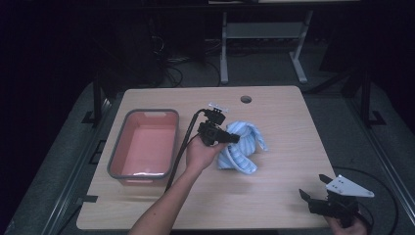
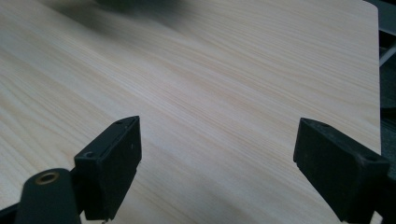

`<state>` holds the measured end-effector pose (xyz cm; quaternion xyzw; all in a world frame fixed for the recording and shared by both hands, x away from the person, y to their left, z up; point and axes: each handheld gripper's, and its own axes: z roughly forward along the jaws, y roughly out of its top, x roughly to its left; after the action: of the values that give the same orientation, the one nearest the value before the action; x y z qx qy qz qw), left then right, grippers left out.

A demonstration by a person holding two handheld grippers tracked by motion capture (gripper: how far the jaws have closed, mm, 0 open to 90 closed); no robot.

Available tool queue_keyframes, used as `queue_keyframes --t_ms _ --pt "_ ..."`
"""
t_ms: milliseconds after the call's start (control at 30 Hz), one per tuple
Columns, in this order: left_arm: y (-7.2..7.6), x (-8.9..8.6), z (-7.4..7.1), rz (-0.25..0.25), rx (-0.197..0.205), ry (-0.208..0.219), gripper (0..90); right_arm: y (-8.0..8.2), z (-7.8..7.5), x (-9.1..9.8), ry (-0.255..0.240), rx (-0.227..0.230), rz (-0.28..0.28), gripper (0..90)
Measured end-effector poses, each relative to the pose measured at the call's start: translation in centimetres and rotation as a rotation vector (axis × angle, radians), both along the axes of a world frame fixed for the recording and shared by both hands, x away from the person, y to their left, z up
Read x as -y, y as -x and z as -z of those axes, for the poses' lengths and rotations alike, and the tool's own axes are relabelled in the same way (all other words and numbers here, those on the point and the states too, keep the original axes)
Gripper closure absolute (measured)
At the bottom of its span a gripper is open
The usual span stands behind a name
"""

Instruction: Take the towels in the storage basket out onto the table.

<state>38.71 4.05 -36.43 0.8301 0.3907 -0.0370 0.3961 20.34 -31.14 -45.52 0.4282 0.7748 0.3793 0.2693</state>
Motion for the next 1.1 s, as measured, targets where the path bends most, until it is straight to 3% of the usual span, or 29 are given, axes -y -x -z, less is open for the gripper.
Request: queue_keyframes --t_ms 100,300,433,733,1100 --pt "-0.1 0.3 0.4 -0.014 -0.007 0.001 70.7 0.0 0.0 -0.2 0.003 0.001 -0.006 14.6" --pt "-0.7 1.3 2.2 -0.029 -0.027 -0.045 70.2 0.0 0.0 -0.4 0.008 -0.002 -0.019 14.6" --pt "-0.9 2.0 3.4 -0.029 -0.046 -0.038 69.8 -0.1 0.1 -0.4 0.007 -0.005 -0.019 14.6" --pt "-0.6 3.0 4.6 -0.023 -0.056 -0.042 68.2 -0.2 0.1 -0.6 0.012 -0.005 -0.022 14.6" --pt "-0.3 2.6 5.3 -0.033 -0.043 -0.044 64.4 0.0 0.1 -0.6 0.01 -0.008 -0.018 14.6"
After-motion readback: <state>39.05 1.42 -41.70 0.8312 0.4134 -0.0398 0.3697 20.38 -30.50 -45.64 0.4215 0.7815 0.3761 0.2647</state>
